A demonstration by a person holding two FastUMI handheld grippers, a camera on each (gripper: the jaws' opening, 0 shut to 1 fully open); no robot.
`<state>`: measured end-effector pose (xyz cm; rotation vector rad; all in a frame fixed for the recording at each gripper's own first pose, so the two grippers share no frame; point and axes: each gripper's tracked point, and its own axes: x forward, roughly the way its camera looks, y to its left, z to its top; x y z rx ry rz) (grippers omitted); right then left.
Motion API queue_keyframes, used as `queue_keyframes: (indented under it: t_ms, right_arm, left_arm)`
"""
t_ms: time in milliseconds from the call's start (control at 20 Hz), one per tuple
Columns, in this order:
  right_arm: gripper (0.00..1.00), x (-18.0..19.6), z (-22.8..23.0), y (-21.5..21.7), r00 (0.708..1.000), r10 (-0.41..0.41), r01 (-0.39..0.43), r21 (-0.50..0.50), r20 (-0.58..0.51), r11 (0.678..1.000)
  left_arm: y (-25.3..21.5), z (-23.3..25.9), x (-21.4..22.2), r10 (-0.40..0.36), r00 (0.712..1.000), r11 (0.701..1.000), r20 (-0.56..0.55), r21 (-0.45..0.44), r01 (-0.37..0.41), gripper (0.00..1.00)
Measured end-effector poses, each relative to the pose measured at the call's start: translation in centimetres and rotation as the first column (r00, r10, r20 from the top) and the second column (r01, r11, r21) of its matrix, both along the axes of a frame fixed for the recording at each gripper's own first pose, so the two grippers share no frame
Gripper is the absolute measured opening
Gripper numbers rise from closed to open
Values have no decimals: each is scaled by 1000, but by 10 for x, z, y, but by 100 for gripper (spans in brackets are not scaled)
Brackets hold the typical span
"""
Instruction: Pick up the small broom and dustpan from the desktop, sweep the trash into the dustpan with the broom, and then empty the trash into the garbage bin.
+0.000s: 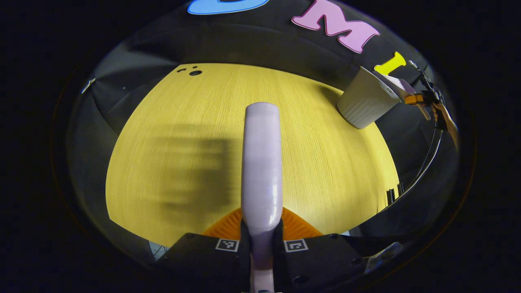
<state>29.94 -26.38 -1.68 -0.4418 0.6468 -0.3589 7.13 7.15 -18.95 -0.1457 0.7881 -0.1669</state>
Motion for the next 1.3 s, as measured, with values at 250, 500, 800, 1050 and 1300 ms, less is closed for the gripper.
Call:
queue_keyframes:
  t_ms: [250, 500, 800, 1050, 1300]
  right_arm:
    - [34, 5, 5, -16, 1000, 27, -24, -315, 8, 949]
    - [34, 3, 16, -32, 996, 78, -84, -546, -34, 833]
    - [34, 5, 20, -41, 993, 77, -116, -710, -87, 694]
    - [38, 12, 33, -38, 982, 100, -189, -823, -161, 535]
    - [34, 7, 40, -40, 968, 90, -252, -885, -236, 392]
  left_arm:
    - [-4, -3, -2, -25, 999, 1000, -21, -15, 25, 26]
    - [-5, -5, 1, -40, 999, 999, -30, -1, 40, 26]
    - [-2, -7, -4, -37, 998, 999, -42, 4, 37, 26]
    - [-5, -8, -5, -42, 998, 999, -50, 12, 42, 26]
    - [-9, -6, -3, -65, 997, 997, -49, 31, 66, 25]
